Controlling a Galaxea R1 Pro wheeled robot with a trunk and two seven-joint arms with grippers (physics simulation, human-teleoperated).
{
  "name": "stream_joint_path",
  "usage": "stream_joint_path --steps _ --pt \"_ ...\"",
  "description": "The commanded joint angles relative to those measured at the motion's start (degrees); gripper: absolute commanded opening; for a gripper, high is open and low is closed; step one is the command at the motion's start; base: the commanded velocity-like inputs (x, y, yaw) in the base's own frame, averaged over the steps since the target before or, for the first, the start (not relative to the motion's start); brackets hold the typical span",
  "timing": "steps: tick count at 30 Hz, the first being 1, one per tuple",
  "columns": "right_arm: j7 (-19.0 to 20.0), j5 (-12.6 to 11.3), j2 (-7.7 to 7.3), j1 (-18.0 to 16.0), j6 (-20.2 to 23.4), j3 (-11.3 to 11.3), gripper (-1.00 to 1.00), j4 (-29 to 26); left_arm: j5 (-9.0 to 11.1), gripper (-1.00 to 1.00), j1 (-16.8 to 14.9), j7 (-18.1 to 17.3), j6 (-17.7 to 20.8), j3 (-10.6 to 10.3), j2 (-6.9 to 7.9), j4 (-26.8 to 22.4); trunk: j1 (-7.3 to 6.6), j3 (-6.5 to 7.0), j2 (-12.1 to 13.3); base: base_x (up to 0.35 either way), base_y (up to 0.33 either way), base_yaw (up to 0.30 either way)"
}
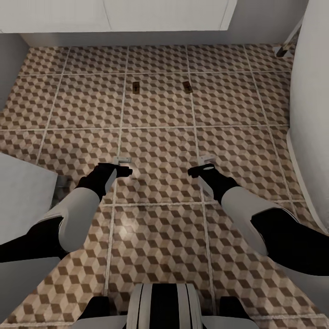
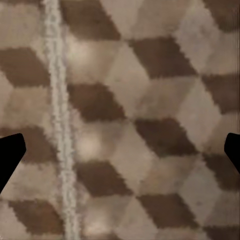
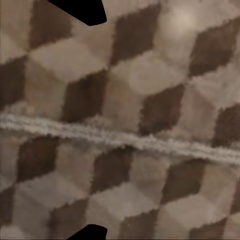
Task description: Take the four mousetraps from the cabinet in the bathroom and place them on the bathroom floor. Make sure all four end up on the same floor surface, and ensure that at least two of them are either under or directly next to the same bathroom sink.
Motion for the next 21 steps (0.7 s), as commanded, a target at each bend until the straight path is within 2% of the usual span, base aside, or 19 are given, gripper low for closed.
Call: stream_joint_path --steps 1,21 --pt "-0.32 -0.62 -0.02 -0.01 0.31 0.49 1.00 -0.10 -0.36 1.00 -0.01 -0.15 0.27 0.39 -0.06 -0.09 -0.03 0.20 0.01 0.000 0.000 0.000" --pt "-0.32 -0.57 -0.06 0.05 -0.11 0.51 1.00 -0.10 -0.36 1.00 -0.01 -0.07 0.27 0.39 -0.06 -0.07 -0.54 4.63 0.27 0.000 0.000 0.000"
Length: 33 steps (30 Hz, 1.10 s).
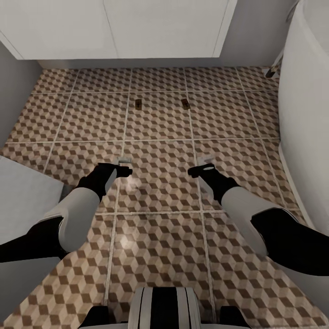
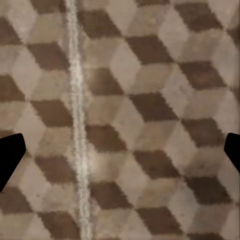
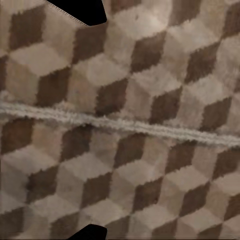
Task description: Take the four mousetraps from the cabinet in the bathroom and place them on the bathroom floor. Make sure all four end up on the same floor surface, and ensure that at least two of them are either under or directly next to the same bathroom sink.
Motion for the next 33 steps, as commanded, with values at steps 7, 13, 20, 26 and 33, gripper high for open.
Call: stream_joint_path --steps 7,13,20,26,33 --pt "-0.39 -0.33 -0.09 0.70 -4.12 0.54 1.00 -0.09 -0.35 1.00 0.07 -0.14 0.27 0.38 -0.06 -0.03 -0.18 1.55 0.09 0.000 0.000 0.000" --pt "-0.41 -0.31 -0.21 0.97 -4.51 0.48 1.00 -0.02 -0.35 1.00 0.31 -0.14 0.27 0.38 -0.06 -0.02 -0.34 3.21 0.17 0.000 0.000 0.000" --pt "-0.41 -0.31 -0.24 1.45 -4.61 0.47 1.00 -0.01 -0.35 1.00 0.54 -0.14 0.27 0.38 -0.06 -0.02 -0.52 5.40 0.26 0.000 0.000 0.000" --pt "-0.41 -0.31 -0.27 1.62 -4.63 0.47 1.00 -0.01 -0.35 1.00 0.72 -0.14 0.27 0.38 -0.06 -0.02 -0.67 7.29 0.34 0.000 0.000 0.000" --pt "-0.41 -0.31 -0.32 2.06 -4.63 0.47 1.00 0.05 -0.39 1.00 1.52 -0.14 0.27 0.38 0.02 0.00 -0.85 9.51 0.43 0.000 0.000 0.000"
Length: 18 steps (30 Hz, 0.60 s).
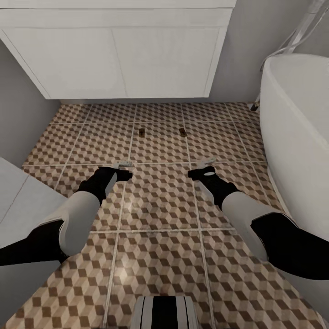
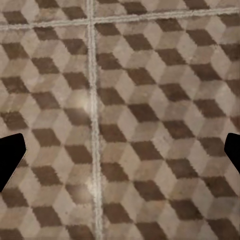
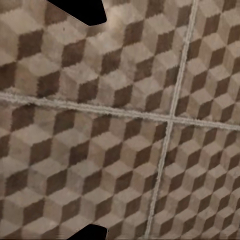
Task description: Take the four mousetraps from the cabinet in the bathroom and place them on the bathroom floor. Make sure all four end up on the same floor surface, and ensure that at least two of them are either under or directly next to the same bathroom sink.
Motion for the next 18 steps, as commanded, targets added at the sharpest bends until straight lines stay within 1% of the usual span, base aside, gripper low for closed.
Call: stream_joint_path --steps 1,5,14,17,18 --pt "-0.31 -0.61 -0.02 0.03 0.32 0.49 1.00 -0.08 -0.36 1.00 0.09 -0.14 0.27 0.38 -0.04 -0.09 -0.03 0.29 0.01 0.000 0.000 0.000" --pt "-0.31 -0.61 -0.02 0.46 0.27 0.49 1.00 -0.01 -0.38 1.00 0.36 -0.11 0.25 0.38 0.01 0.44 -0.13 1.56 0.06 0.000 0.000 0.000" --pt "-0.25 -0.61 -0.02 2.13 -0.43 0.49 1.00 0.02 -0.40 1.00 0.56 0.02 -0.07 0.38 0.03 3.33 -0.36 4.41 0.18 0.000 0.000 0.000" --pt "-0.25 -0.61 -0.02 2.50 -0.88 0.49 1.00 0.02 -0.40 1.00 0.63 0.05 -1.07 0.38 0.03 4.29 -0.44 5.35 0.22 0.000 0.000 0.000" --pt "-0.23 -0.61 -0.02 2.79 -1.21 0.49 1.00 0.02 -0.43 1.00 0.78 0.09 -3.18 0.38 0.03 6.05 -0.46 5.67 0.23 0.000 0.000 0.000"
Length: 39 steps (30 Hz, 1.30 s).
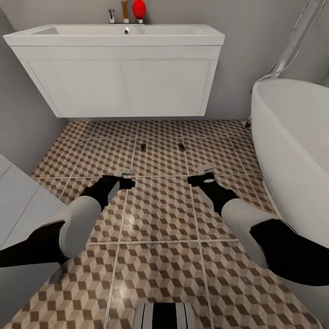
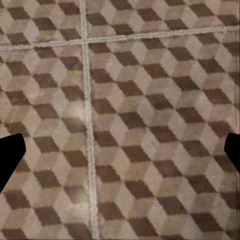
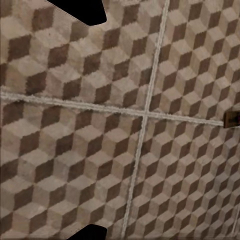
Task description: Take the four mousetraps from the cabinet in the bathroom and place them on the bathroom floor. Make sure all four end up on the same floor surface, and ensure that at least two of them are either under or directly next to the same bathroom sink.
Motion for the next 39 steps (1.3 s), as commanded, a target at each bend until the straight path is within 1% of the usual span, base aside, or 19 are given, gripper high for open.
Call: stream_joint_path --steps 1,2,5,7,8,12,13,16,18,19,22,23,24,31,32,33,38,39 --pt "-0.30 -0.60 -0.02 0.11 0.23 0.51 1.00 -0.09 -0.52 1.00 0.03 -0.08 -0.62 0.43 -0.05 0.94 -0.03 0.29 0.00 0.000 0.000 0.000" --pt "-0.30 -0.60 -0.02 0.19 0.20 0.51 1.00 -0.07 -0.53 1.00 0.05 -0.06 -0.94 0.43 -0.05 1.48 -0.06 0.61 0.02 0.000 0.000 0.000" --pt "-0.30 -0.59 -0.02 0.68 0.09 0.50 1.00 -0.06 -0.59 1.00 0.09 -0.03 -1.59 0.43 -0.02 3.00 -0.72 1.43 1.22 0.000 0.000 0.000" --pt "-0.30 -0.54 -0.02 1.41 -0.32 0.50 1.00 -0.07 -0.67 1.00 0.16 0.03 -2.33 0.43 0.01 4.97 -1.16 1.98 2.02 0.000 0.000 0.000" --pt "-0.30 -0.58 -0.03 1.98 -1.16 0.50 1.00 -0.07 -0.71 1.00 0.20 0.07 -4.81 0.43 0.03 7.63 -1.37 2.25 2.42 0.000 0.000 0.000" --pt "-0.30 -0.59 -0.06 2.54 -1.60 0.50 1.00 -0.05 -0.73 1.00 0.21 0.11 -6.91 0.43 0.03 9.69 -2.25 3.35 4.03 0.000 0.000 0.000" --pt "-0.30 -0.55 -0.09 3.05 -1.79 0.55 1.00 -0.06 -0.73 1.00 0.26 0.15 -7.94 0.43 0.04 11.32 -2.47 3.63 4.43 0.000 0.000 0.000" --pt "-0.30 -0.53 -0.10 3.46 -1.86 0.53 1.00 -0.07 -0.73 1.00 0.62 0.16 -8.33 0.43 0.04 12.26 -3.13 4.45 5.63 0.000 0.000 0.000" --pt "-0.30 -0.52 -0.10 3.95 -1.90 0.53 1.00 -0.04 -0.73 1.00 1.41 0.17 -8.88 0.43 0.04 12.73 -3.57 5.00 6.43 0.000 0.000 0.000" --pt "-0.30 -0.52 -0.10 4.51 -1.94 0.54 1.00 -0.04 -0.73 1.00 2.39 0.17 -9.73 0.43 0.07 12.96 -3.79 5.27 6.83 0.000 0.000 0.000" --pt "-0.30 -0.52 -0.12 5.39 -2.52 0.57 1.00 -0.03 -0.74 1.00 3.41 0.17 -10.55 0.43 0.09 13.10 -4.45 6.10 8.04 0.000 0.000 0.000" --pt "-0.30 -0.52 -0.14 5.61 -2.81 0.57 1.00 -0.02 -0.74 1.00 4.21 0.18 -11.05 0.43 0.14 13.12 -4.67 6.37 8.44 0.000 0.000 0.000" --pt "-0.30 -0.49 -0.54 6.67 -4.48 0.58 1.00 0.00 -0.74 1.00 6.09 0.18 -12.37 0.43 0.36 13.11 -4.89 6.65 8.84 0.000 0.000 0.000" --pt "-0.30 -0.44 -1.10 8.59 -5.90 0.58 1.00 0.13 -0.74 1.00 8.48 0.15 -14.80 0.43 0.96 13.25 -6.43 8.57 11.65 0.000 0.000 0.000" --pt "-0.30 -0.43 -1.25 9.09 -6.06 0.58 1.00 0.14 -0.74 1.00 9.12 0.13 -15.32 0.43 1.07 13.29 -6.65 8.84 12.05 0.000 0.000 0.000" --pt "-0.30 -0.36 -1.65 10.63 -7.21 0.58 1.00 0.15 -0.74 1.00 10.84 0.10 -16.69 0.43 1.23 13.35 -6.87 9.12 12.45 0.000 0.000 0.000" --pt "-0.30 -0.28 -1.81 12.34 -9.28 0.58 1.00 0.19 -0.74 1.00 12.74 0.09 -18.76 0.43 1.32 13.46 -7.96 10.49 14.45 0.000 0.000 0.000" --pt "-0.30 -0.27 -1.84 13.25 -10.00 0.58 1.00 0.22 -0.74 1.00 13.68 0.09 -19.57 0.43 1.34 13.59 -8.18 10.76 14.86 0.000 0.000 0.000"
